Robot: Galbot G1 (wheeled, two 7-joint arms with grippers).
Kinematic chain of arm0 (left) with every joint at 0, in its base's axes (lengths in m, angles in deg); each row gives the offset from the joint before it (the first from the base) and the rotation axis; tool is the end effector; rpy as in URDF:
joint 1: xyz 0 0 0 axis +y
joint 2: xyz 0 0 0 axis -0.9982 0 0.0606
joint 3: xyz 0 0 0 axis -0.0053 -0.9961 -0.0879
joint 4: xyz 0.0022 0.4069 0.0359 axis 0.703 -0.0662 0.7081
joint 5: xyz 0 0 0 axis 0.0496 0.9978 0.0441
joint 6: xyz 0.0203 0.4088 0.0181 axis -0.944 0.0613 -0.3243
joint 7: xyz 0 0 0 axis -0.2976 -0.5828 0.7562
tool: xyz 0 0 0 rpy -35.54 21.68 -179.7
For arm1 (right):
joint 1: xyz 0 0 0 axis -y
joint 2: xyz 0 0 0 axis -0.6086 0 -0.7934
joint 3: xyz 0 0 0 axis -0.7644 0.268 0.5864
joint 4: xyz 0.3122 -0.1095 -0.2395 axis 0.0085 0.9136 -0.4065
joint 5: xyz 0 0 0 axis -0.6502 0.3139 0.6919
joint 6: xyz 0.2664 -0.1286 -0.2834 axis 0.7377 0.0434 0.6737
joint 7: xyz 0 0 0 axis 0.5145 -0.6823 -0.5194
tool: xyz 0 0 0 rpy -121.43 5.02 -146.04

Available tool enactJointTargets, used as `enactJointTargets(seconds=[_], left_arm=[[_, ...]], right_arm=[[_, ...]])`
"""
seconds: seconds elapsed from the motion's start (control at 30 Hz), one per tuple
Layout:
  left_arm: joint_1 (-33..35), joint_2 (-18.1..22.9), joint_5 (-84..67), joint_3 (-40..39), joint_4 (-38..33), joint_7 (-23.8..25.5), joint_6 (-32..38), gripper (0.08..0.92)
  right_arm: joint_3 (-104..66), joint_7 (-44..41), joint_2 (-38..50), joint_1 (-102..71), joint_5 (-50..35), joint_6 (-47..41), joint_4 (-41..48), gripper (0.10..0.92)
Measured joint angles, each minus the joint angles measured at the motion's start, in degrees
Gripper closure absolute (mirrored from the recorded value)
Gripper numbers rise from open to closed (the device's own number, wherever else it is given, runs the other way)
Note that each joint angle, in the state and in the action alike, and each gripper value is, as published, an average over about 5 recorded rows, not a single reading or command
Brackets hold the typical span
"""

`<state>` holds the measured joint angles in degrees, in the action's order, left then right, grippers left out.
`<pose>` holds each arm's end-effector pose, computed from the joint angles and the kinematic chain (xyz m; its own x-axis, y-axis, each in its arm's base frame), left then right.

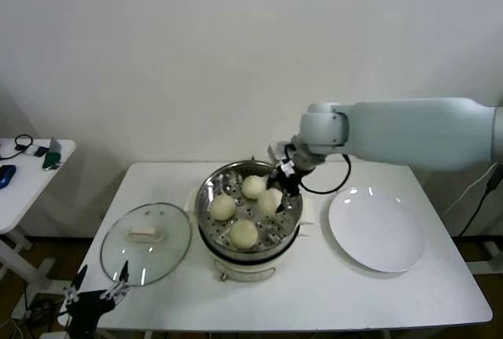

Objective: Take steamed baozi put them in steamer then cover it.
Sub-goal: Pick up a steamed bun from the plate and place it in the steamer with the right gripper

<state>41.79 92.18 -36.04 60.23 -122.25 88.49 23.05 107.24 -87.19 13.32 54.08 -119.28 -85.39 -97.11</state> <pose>0.1052 0.1166 -0.3379 -0.9289 -0.1893 0.3183 -0.1726 0.9817 0.0801 0.5780 0.0863 -0.0773 -0.1380 -0.2687 0.9533 -0.9287 -0.2995 -0.2188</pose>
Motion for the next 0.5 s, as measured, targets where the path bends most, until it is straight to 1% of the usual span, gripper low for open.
enactJointTargets(seconds=[0.37, 0.43, 0.5], left_arm=[[-0.53, 0.01, 0.08, 0.08, 0.42, -0.02, -0.24, 0.177], [-0.43, 0.01, 0.06, 0.15, 0.35, -0.03, -0.26, 0.177], [-0.31, -0.02, 0.02, 0.26, 0.21, -0.05, -0.32, 0.177]], right_arm=[[-1.62, 1.69, -0.79, -5.45, 3.76, -0.28, 2.40, 0.342], [-1.87, 1.61, -0.70, -5.60, 4.09, 0.00, 2.67, 0.316], [-1.96, 1.19, -0.51, -5.33, 4.34, 0.49, 2.98, 0.269]])
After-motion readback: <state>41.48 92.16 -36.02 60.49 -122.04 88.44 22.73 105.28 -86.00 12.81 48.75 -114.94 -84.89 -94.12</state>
